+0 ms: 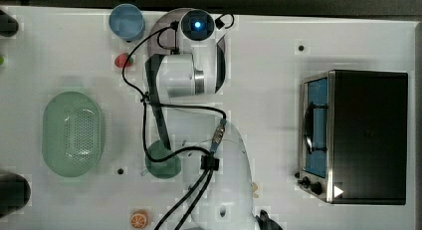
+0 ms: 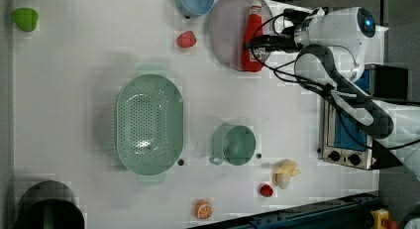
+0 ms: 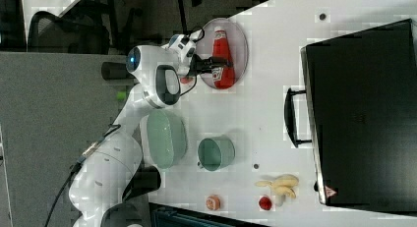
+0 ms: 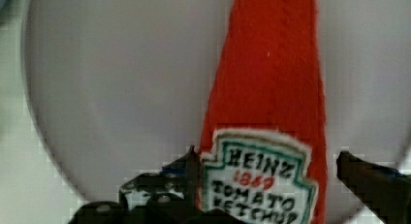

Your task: Pick ketchup from plate and place it on table.

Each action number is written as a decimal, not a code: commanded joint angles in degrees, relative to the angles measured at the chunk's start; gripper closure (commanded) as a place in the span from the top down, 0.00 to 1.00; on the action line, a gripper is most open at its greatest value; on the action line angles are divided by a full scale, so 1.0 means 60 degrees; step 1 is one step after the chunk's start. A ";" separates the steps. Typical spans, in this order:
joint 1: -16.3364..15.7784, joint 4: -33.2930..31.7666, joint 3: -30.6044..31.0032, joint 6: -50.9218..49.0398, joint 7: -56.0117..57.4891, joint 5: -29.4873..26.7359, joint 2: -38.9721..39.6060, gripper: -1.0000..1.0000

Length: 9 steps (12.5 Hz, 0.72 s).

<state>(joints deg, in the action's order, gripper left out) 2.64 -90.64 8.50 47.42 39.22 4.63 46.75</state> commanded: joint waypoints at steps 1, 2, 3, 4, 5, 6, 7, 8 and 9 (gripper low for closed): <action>-0.0081 0.0449 -0.0010 0.0620 0.0588 0.0057 0.0427 1.00; -0.0085 0.0452 -0.0010 0.0729 0.0592 0.0058 0.0482 1.00; -0.0085 0.0457 -0.0010 0.0733 0.0589 0.0057 0.0473 0.96; -0.0085 0.0419 -0.0025 0.0705 0.0559 0.0058 0.0476 0.84; -0.0084 0.0416 -0.0014 0.0721 0.0549 0.0057 0.0465 0.71; -0.0089 0.0440 -0.0004 0.0717 0.0551 0.0057 0.0437 0.60; -0.0084 0.0442 -0.0006 0.0718 0.0517 0.0056 0.0426 0.59; -0.0085 0.0447 0.0006 0.0720 0.0519 0.0055 0.0333 0.59; -0.0082 0.0447 0.0006 0.0721 0.0474 0.0038 0.0151 0.59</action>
<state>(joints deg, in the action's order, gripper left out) 1.86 -89.08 8.53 51.53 40.40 4.92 49.04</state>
